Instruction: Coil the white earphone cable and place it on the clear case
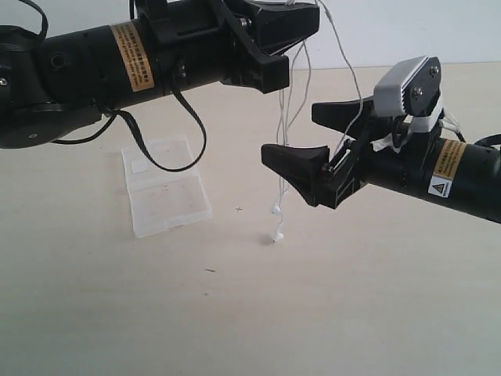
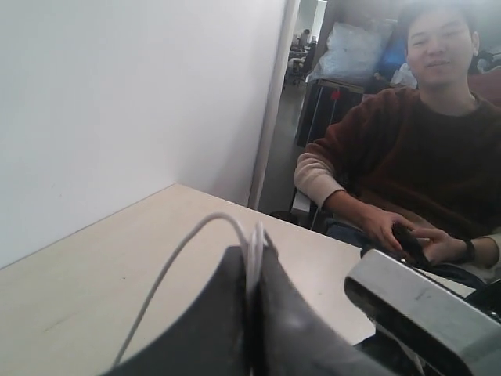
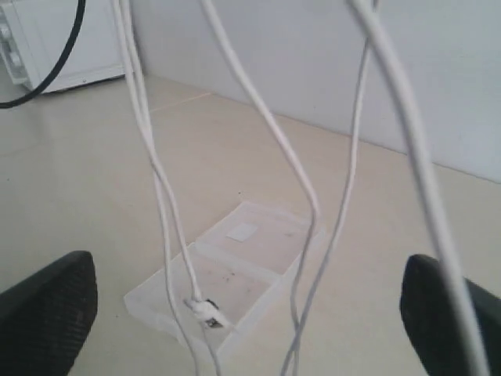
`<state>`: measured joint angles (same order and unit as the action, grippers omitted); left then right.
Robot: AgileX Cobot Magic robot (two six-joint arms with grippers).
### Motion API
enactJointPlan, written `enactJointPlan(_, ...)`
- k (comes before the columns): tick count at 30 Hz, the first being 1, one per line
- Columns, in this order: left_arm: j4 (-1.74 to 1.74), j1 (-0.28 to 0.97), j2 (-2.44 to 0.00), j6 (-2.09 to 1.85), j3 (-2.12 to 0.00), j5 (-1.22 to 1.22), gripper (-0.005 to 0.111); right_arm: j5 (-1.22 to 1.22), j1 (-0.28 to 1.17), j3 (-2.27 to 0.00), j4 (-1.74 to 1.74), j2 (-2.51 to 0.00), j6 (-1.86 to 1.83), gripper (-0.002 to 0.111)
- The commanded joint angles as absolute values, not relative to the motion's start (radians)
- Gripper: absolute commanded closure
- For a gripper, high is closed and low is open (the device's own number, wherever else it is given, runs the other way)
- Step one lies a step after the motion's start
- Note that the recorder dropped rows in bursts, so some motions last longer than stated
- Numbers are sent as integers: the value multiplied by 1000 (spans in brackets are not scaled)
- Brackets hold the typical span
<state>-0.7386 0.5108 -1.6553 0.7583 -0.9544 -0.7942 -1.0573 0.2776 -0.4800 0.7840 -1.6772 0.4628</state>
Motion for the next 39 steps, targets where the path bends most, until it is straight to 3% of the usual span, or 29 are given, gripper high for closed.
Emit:
enactJointPlan(1, -738, 510, -1652, 765, -953, -819, 107, -1041, 279, -487, 771, -1680, 403, 6)
enactJointPlan(39, -748, 510, -1652, 793, -953, -850, 107, -1094, 279, -507, 651, -1726, 341, 6)
